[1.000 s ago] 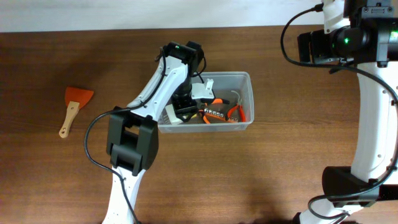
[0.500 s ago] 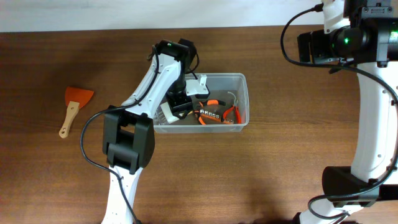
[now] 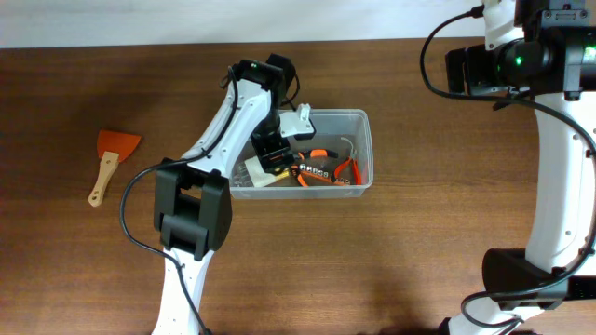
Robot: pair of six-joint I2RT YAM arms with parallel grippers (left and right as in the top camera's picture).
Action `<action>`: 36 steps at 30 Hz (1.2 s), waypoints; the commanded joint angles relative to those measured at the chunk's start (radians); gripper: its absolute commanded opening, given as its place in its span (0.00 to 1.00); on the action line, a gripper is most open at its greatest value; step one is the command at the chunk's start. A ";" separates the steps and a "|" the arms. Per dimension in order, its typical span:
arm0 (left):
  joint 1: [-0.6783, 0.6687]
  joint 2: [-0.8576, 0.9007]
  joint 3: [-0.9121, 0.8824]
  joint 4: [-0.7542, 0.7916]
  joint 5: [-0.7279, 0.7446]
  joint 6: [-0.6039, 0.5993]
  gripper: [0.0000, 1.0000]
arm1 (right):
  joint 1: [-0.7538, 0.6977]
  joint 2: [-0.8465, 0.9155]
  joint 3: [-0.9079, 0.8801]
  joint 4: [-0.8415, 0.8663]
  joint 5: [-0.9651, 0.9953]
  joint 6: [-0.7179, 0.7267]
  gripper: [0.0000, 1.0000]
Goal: Pack container
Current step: 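Lower the marker pack into the container and release it, then move the left gripper left toward the orange scraper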
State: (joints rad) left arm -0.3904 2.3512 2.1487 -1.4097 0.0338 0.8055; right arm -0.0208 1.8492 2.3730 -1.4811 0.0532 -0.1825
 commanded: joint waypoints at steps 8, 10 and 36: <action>0.156 -0.264 0.173 -0.050 -0.225 -0.222 0.99 | -0.008 0.003 0.004 0.000 0.012 0.008 0.99; 0.230 -0.300 0.173 -0.063 -0.225 -0.275 0.99 | -0.008 0.003 0.004 0.000 0.012 0.008 0.99; 0.869 -0.703 -0.425 0.212 0.030 -0.353 0.99 | -0.008 0.003 0.004 -0.008 0.011 0.008 0.99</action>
State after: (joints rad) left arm 0.4480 1.5852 1.8565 -1.2636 0.0414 0.3832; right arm -0.0208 1.8492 2.3730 -1.4887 0.0532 -0.1825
